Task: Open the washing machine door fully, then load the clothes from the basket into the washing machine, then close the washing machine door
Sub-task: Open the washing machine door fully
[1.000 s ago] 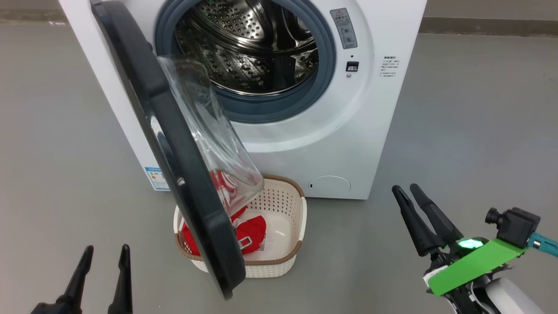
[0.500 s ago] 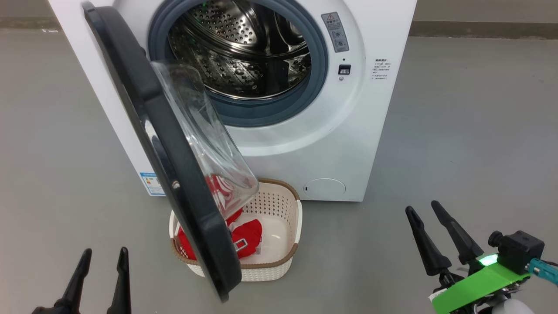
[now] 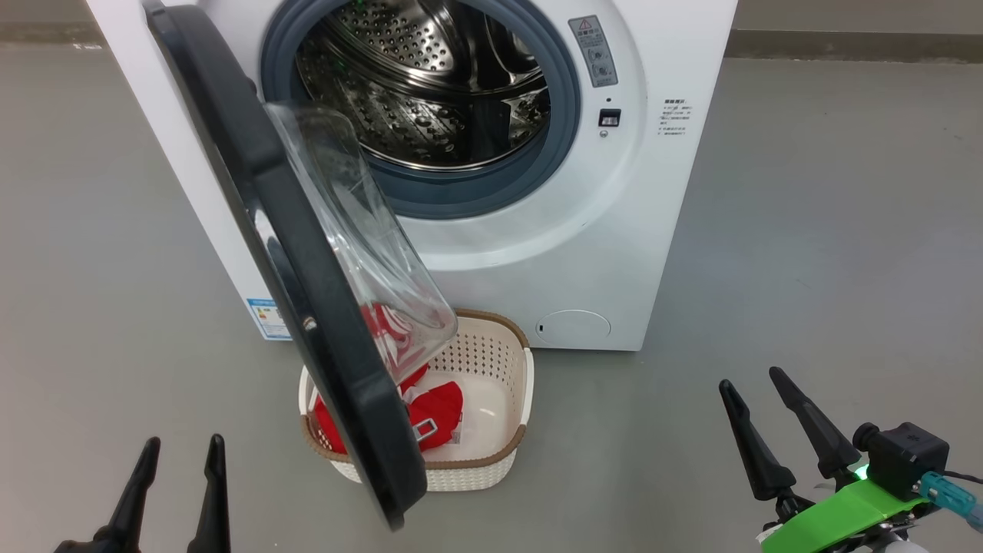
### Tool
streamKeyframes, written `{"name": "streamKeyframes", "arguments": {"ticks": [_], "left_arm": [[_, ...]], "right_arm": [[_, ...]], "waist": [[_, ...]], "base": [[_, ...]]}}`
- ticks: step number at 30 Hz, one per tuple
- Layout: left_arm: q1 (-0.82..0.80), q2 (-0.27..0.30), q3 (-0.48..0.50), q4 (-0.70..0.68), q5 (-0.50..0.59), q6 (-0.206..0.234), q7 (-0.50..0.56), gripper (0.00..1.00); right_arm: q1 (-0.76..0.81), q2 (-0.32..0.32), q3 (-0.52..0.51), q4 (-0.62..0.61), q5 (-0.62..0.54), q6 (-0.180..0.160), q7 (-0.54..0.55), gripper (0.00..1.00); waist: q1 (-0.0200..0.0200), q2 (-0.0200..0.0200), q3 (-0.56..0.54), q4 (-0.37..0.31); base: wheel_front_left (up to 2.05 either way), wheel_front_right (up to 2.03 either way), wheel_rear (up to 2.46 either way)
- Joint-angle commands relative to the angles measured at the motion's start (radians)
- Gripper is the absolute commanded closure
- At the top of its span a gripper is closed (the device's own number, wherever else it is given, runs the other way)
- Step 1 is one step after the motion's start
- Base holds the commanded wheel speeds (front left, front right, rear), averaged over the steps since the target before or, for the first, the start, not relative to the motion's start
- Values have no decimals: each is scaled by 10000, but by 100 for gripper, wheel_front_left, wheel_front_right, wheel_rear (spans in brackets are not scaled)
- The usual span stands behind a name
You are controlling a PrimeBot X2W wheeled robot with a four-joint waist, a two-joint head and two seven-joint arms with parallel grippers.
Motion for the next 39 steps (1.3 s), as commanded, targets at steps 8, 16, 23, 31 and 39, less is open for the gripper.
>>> {"name": "streamKeyframes", "arguments": {"ticks": [8,16,23,31,39], "left_arm": [[-270,107,354,-231,-5,-31,-80,0],[-309,100,355,-221,14,-31,-80,0],[-322,108,345,-195,19,-31,-80,0],[-315,117,309,-199,30,-31,-80,0],[-323,119,272,-204,26,-31,-80,0]], "right_arm": [[-79,-49,203,-173,-224,16,-120,0],[-129,-37,285,-116,-240,16,-120,0],[-134,-32,299,-99,-230,16,-120,0],[-146,-51,362,-62,-198,16,-120,0],[-165,-60,395,-30,-191,16,-120,0]], "waist": [[0,0,19,25],[0,0,39,44],[0,0,25,57],[0,0,8,57],[0,0,7,56]], "base": [[0,0,0],[0,0,0],[0,0,0],[0,0,0],[0,0,0]]}}
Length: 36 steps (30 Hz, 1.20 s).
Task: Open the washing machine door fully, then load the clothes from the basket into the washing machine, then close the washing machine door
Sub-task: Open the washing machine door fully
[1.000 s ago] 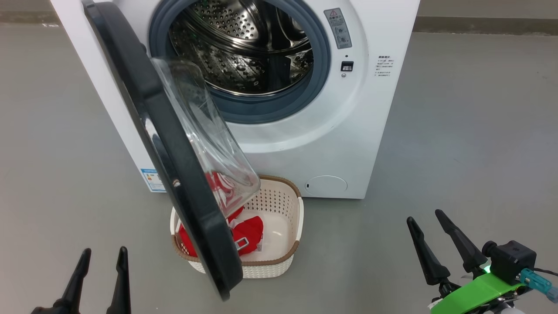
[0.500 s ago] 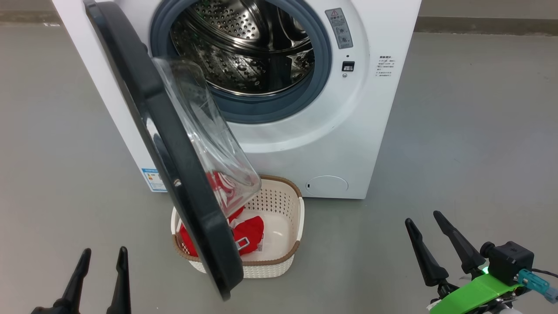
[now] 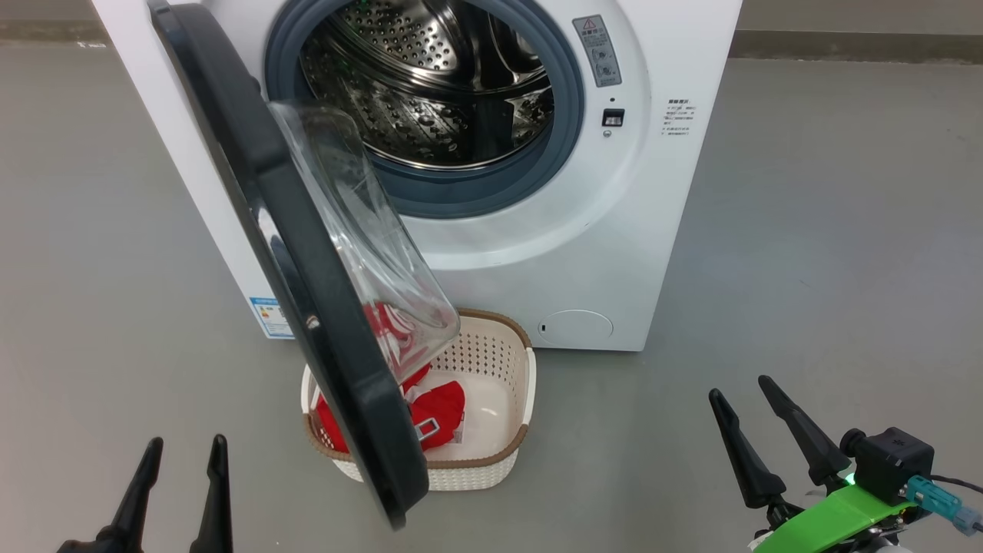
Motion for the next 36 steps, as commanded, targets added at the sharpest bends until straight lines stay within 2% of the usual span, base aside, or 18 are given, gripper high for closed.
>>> {"name": "streamKeyframes", "arguments": {"ticks": [1,22,23,24,25,26,27,28,36], "left_arm": [[-321,134,304,-216,25,-31,-80,0],[-380,155,246,-201,-11,-31,-80,0],[-392,163,251,-200,-21,-31,-80,13],[-403,171,257,-202,-30,-31,-80,31],[-416,180,266,-206,-39,-31,-80,54],[-429,189,278,-212,-45,-31,-80,66],[-443,197,290,-220,-51,-31,-80,94],[-464,204,309,-241,-53,-31,-80,100],[-651,172,580,-839,-7,-31,-80,100]], "right_arm": [[-167,-129,204,-203,-56,16,-120,0],[-153,-154,168,-230,-68,16,-120,0],[-151,-149,161,-232,-71,16,-120,0],[-150,-142,156,-232,-75,16,-120,0],[-148,-133,153,-231,-78,16,-120,0],[-147,-125,152,-228,-80,16,-120,0],[-144,-118,154,-224,-80,16,-120,0],[-141,-113,155,-219,-79,16,-120,0],[-128,-93,153,-217,-69,16,-120,0]], "waist": [[-1,0,0,-1],[-1,0,30,7],[-1,0,30,16],[-1,0,29,25],[-1,0,26,33],[-1,0,22,40],[-1,0,17,47],[-1,0,11,53],[-1,0,-24,68]], "base": [[0,0,0],[0,0,0],[0,0,0],[0,0,0],[0,0,0],[0,0,0],[0,0,0],[0,0,0],[0,0,0]]}}
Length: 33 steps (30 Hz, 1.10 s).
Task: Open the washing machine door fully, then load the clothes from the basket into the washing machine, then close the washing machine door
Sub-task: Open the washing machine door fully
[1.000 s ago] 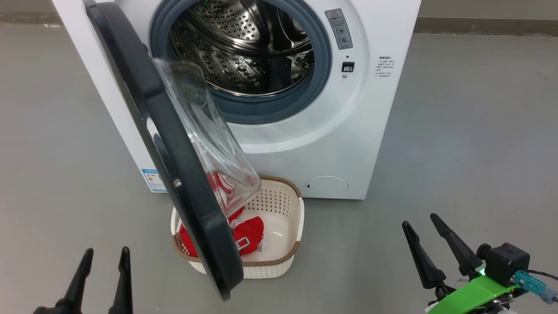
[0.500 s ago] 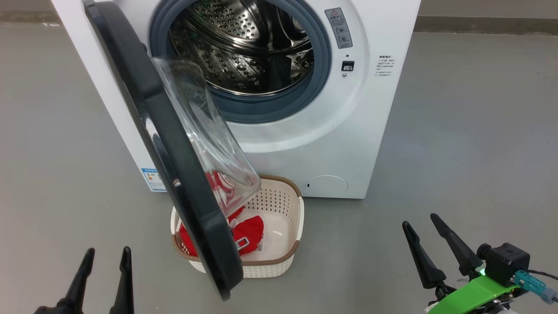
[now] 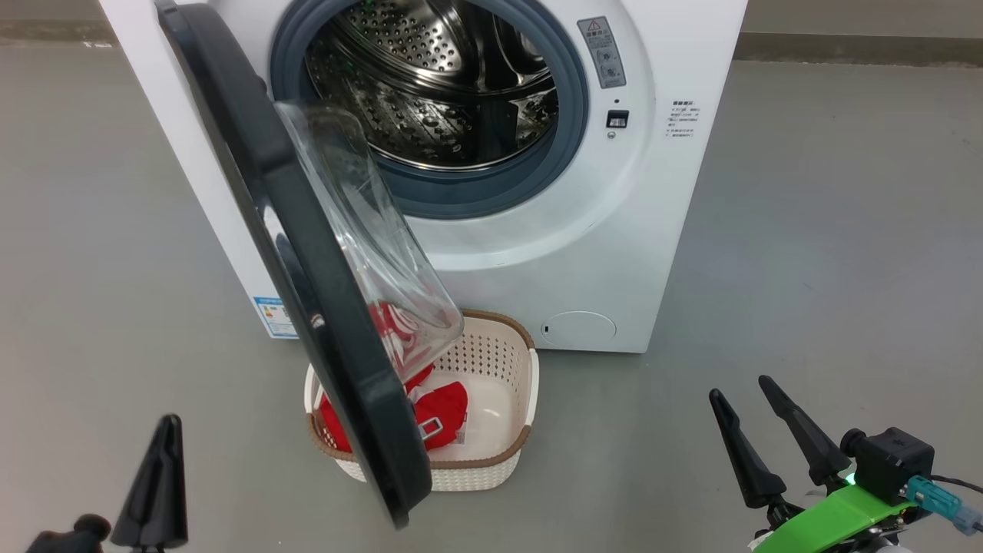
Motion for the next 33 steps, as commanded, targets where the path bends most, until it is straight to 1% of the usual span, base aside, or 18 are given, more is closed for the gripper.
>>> {"name": "streamKeyframes", "arguments": {"ticks": [1,4,10,15,20,24,29,33], "left_arm": [[-567,135,428,-498,35,-31,-80,100],[-593,101,483,-783,111,-31,-80,100],[-725,-4,549,-1931,323,-31,-80,100],[-742,-8,207,-3039,355,-31,-80,100],[-664,171,-634,-3826,186,-31,-80,100],[-638,254,-1487,-4085,28,-31,-80,100],[-634,323,-2796,-3982,-203,-31,-80,100],[-730,337,-3646,-3669,-405,-31,-77,100]], "right_arm": [[-129,-96,169,-238,-66,16,-120,0],[-137,-95,176,-231,-57,16,-120,0],[-169,-74,192,-207,-36,16,-120,0],[-184,-43,204,-196,-14,16,-120,0],[-219,-18,229,-147,33,16,-120,0],[-262,-3,263,-138,58,16,-120,0],[-334,18,285,-155,56,16,-120,0],[-363,41,290,-173,53,16,-120,0]], "waist": [[0,0,-2,-1],[0,0,2,-2],[0,0,18,-10],[0,0,37,-33],[0,0,53,-73],[0,0,56,-99],[0,0,72,-185],[0,0,91,-290]], "base": [[0,0,0],[0,0,0],[0,0,0],[0,0,0],[0,0,0],[0,0,0],[0,0,0],[0,0,0]]}}
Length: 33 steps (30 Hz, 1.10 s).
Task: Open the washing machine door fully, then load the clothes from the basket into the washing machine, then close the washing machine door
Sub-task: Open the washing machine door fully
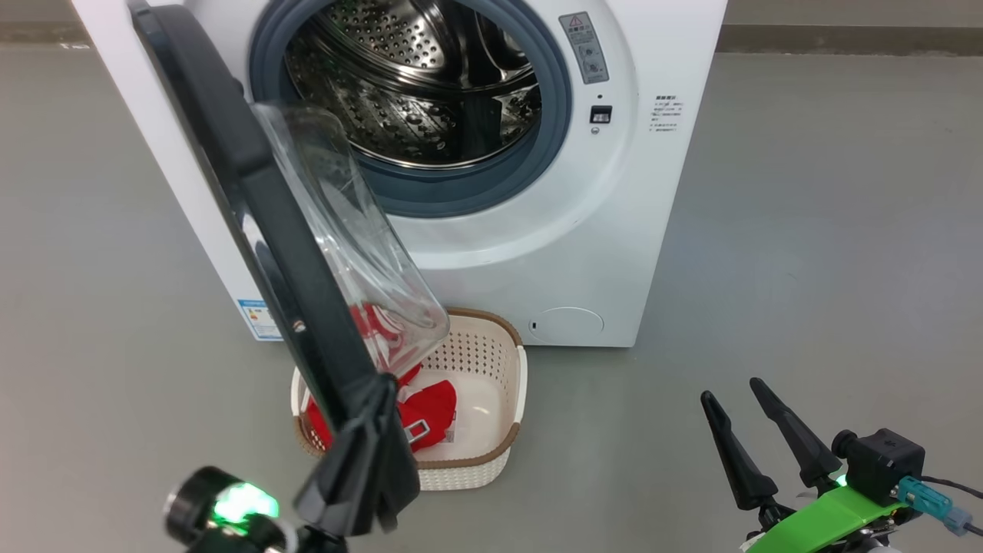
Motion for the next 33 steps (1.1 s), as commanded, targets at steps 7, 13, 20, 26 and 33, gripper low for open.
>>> {"name": "streamKeyframes", "arguments": {"ticks": [7,13,20,26,33], "left_arm": [[-581,99,-369,893,-567,-31,27,100],[-832,-3,-470,1913,-1004,-31,-4,100],[-1066,-206,-602,2787,-1306,-31,-31,100],[-1062,-285,-388,3435,-1519,-30,-41,100],[-1102,-396,54,3742,-1729,57,-46,100]], "right_arm": [[-427,-15,227,-269,0,16,-120,0],[-508,-14,217,-278,-15,16,-120,0],[-561,0,242,-260,-34,16,-120,0],[-541,18,219,-261,-53,16,-120,0],[-535,44,221,-227,-58,16,-120,0]], "waist": [[0,-1,160,-240],[0,-1,306,-346],[0,-1,347,-424],[0,-1,354,-424],[0,-1,356,-299]], "base": [[0,0,0],[0,0,0],[0,0,0],[0,0,0],[0,0,0]]}}
